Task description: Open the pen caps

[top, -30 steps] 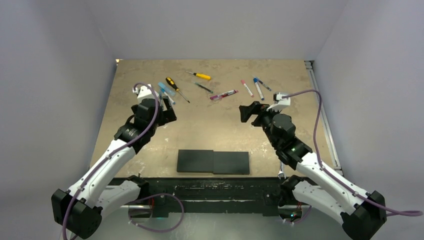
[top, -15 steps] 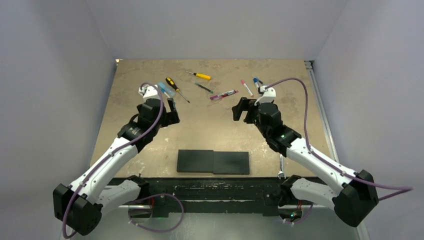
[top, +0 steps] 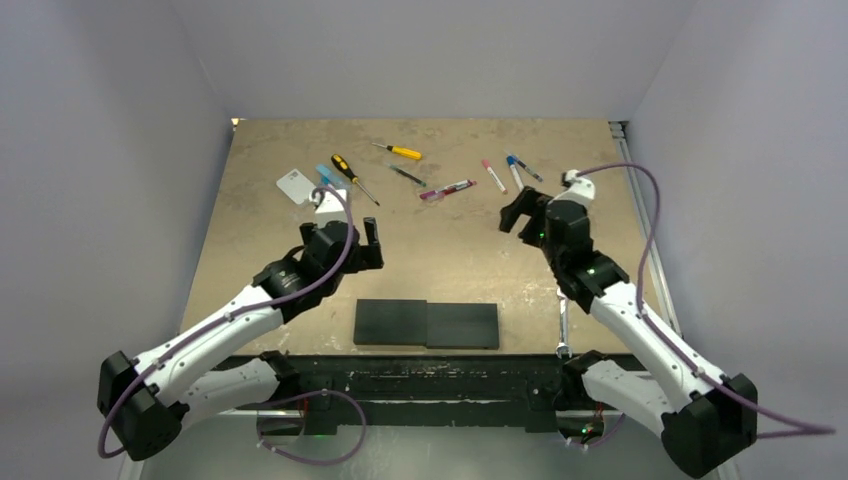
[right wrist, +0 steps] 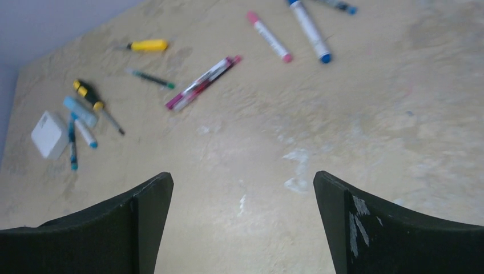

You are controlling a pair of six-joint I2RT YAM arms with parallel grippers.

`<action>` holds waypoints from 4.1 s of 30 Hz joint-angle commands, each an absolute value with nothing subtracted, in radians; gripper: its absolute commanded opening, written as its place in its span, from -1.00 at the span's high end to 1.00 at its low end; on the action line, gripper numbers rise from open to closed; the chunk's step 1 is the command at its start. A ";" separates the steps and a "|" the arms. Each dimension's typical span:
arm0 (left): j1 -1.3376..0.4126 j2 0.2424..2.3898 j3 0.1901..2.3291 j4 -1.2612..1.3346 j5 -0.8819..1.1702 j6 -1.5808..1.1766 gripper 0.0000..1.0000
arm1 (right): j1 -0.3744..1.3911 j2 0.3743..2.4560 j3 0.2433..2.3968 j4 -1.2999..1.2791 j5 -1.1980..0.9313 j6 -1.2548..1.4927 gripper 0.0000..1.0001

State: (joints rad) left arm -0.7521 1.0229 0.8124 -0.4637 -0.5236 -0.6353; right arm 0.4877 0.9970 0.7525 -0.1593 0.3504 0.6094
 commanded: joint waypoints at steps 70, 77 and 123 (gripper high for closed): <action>-0.747 0.873 0.714 -0.451 -0.531 -0.847 -0.86 | 0.158 2.069 1.378 0.065 0.263 0.255 0.09; -0.747 0.865 0.707 -0.453 -0.532 -0.853 -0.85 | 0.159 2.093 1.407 0.042 0.255 0.244 0.26; -0.748 0.814 0.704 -0.441 -0.524 -0.865 -0.84 | 0.395 1.572 1.111 -0.005 0.230 0.464 1.00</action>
